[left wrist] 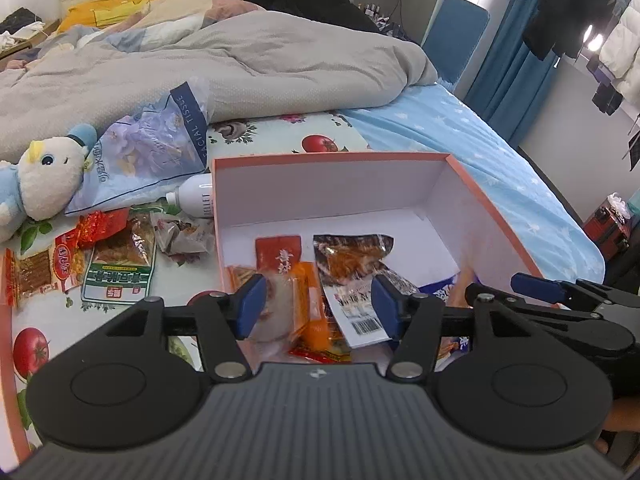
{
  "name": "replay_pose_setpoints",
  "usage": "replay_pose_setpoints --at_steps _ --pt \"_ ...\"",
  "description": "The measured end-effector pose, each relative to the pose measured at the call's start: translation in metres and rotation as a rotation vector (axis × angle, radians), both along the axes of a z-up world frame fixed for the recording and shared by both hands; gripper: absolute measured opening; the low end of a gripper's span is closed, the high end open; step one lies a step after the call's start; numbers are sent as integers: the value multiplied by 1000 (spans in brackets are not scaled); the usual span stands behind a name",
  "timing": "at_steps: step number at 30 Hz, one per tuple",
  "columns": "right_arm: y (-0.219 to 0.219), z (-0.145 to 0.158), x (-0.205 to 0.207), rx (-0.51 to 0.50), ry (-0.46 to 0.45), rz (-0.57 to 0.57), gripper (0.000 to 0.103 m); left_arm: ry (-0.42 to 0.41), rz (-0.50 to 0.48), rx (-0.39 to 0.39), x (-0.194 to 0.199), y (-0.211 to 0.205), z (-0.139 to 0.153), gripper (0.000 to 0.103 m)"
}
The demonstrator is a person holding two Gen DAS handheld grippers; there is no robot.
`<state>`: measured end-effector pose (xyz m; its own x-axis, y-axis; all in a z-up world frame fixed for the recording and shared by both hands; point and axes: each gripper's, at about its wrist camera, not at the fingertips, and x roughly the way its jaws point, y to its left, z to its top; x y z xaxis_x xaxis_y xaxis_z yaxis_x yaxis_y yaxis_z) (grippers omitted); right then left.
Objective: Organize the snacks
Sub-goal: 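Open both grippers to drop the packets into the deep pink box, then withdraw both tools from the box back toward the snack pile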
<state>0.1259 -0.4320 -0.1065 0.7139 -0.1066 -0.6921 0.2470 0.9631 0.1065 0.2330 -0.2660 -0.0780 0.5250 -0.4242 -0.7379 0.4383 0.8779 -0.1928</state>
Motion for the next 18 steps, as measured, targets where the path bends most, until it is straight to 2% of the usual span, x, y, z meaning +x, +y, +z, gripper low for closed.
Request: replay_pose_setpoints --at_steps 18 --pt "33 51 -11 12 -158 26 63 -114 43 -68 -23 47 52 64"
